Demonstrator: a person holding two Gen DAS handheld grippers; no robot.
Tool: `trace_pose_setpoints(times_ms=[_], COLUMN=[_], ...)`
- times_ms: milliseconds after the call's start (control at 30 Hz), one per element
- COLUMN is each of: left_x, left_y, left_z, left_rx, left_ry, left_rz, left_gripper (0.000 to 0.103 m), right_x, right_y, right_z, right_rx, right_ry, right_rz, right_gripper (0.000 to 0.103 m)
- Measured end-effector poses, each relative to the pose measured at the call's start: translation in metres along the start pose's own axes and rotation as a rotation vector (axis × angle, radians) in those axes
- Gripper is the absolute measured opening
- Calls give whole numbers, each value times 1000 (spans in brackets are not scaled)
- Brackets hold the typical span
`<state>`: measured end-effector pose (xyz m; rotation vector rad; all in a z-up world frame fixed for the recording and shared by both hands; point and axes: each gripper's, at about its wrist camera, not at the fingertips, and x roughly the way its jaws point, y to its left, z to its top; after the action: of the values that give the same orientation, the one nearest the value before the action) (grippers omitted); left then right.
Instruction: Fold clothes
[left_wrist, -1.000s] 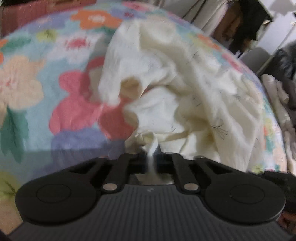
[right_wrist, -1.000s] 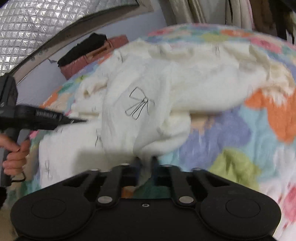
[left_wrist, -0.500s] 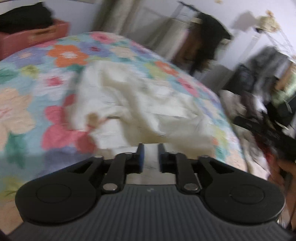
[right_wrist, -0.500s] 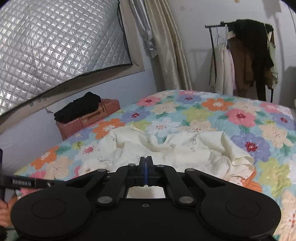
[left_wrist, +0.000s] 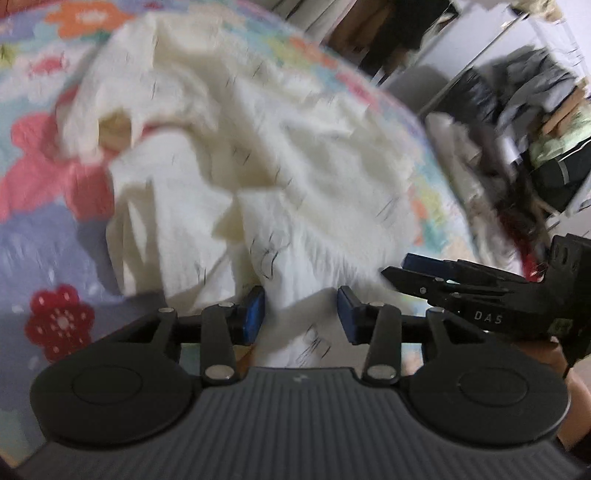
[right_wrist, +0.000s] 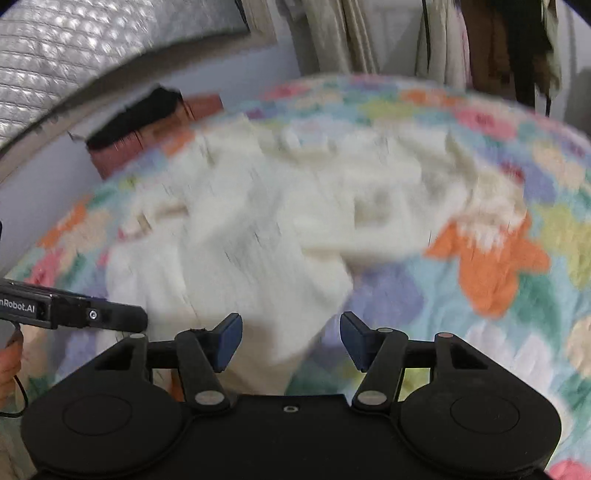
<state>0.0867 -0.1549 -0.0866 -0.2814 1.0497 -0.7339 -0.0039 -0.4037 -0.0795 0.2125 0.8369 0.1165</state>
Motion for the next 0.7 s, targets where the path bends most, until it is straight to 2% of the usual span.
trace_pose_setpoints(times_ms=[33, 67, 100, 167, 200, 233, 300, 333, 433, 567, 700], left_x=[4, 5, 6, 7, 8, 7, 3, -1, -26, -69, -83], left_y=[0, -1, -1, -1, -1, -1, 0, 0, -1, 19, 49], left_z=[-2, -3, -4, -6, -7, -8, -7, -4, 6, 20, 22], left_rx=[-2, 0, -7, -23, -31, -38, -47, -60, -76, -146, -225], left_ry=[7, 8, 7, 4, 3, -3, -22, -45, -151, -323, -387], left_rz=[7, 10, 10, 9, 9, 3, -19, -45, -103, -141, -161], left_gripper=[42, 42, 42, 46, 46, 42, 11, 1, 1, 1, 5], right_x=[7, 10, 9, 1, -4, -9, -16, -20, -33, -37, -18], right_y=[-5, -8, -9, -5, -1, 5, 16, 21, 31, 46, 70], right_z=[-3, -3, -3, 3, 7, 11, 20, 24, 45, 85, 127], right_rx=[32, 56, 71, 68, 50, 25, -13, -26, -13, -21, -95], right_ry=[14, 11, -10, -57, -75, -88, -109, -121, -162, -199, -194], right_rz=[12, 17, 15, 23, 32, 36, 51, 62, 137, 208, 205], right_gripper=[61, 50, 6, 5, 5, 5, 5, 5, 4, 5, 5])
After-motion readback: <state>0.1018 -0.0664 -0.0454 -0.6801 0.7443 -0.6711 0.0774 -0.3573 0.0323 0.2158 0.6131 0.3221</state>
